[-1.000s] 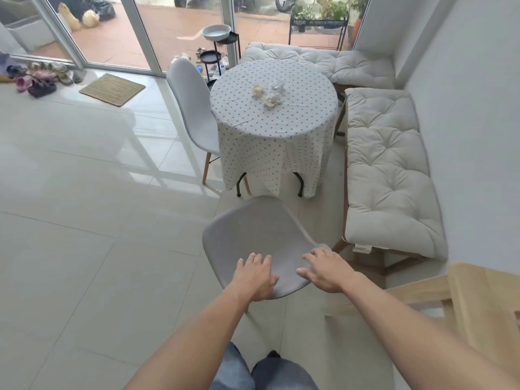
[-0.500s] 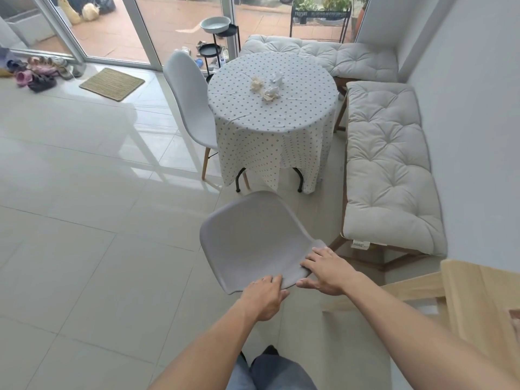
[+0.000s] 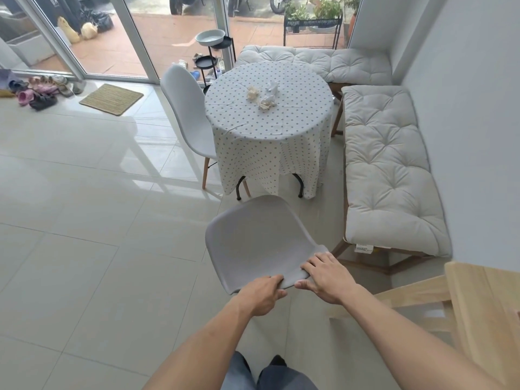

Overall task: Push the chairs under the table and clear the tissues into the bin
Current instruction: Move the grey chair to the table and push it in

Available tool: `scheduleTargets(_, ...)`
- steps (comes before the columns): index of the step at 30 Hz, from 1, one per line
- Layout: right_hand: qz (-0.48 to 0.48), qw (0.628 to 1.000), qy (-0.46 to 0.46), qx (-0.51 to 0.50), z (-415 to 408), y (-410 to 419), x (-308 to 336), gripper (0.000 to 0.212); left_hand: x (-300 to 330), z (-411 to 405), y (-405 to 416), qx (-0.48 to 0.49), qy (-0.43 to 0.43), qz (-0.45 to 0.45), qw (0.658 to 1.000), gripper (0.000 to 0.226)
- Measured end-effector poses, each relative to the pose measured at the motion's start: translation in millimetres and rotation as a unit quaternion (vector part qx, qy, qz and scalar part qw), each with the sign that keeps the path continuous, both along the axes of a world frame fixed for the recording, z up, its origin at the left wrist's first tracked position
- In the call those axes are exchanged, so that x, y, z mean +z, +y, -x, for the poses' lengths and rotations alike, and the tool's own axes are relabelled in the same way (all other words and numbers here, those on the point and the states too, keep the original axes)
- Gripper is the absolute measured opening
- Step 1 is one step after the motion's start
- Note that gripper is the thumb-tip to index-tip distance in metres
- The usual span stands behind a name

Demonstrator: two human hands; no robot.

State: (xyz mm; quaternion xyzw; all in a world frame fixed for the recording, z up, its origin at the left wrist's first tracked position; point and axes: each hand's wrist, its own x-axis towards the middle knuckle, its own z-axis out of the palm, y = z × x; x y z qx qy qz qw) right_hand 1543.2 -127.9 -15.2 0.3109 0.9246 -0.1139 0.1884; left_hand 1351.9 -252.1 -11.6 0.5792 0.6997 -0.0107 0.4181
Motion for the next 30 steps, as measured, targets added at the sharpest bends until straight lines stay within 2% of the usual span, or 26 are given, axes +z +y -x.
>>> scheduleTargets(16, -0.058, 0.994, -0.001, -0.092, 57.3, 10.2, -2.3, 0.069, -4.5, 75.7, 55.4, -0.031, 0.026, -0.042, 0.998, 0.026)
scheduleTargets(26, -0.042, 0.986, -0.023, -0.161, 113.4, 61.1, 0.5, 0.067, -5.8, 136.6, 131.7, -0.098, 0.042, -0.071, 0.992, 0.028)
scheduleTargets(30, -0.002, 0.983, -0.011, -0.182, 131.9, 83.4, 0.6, 0.057, -7.5, 160.3, 157.3, -0.118, 0.065, -0.104, 0.985, 0.025)
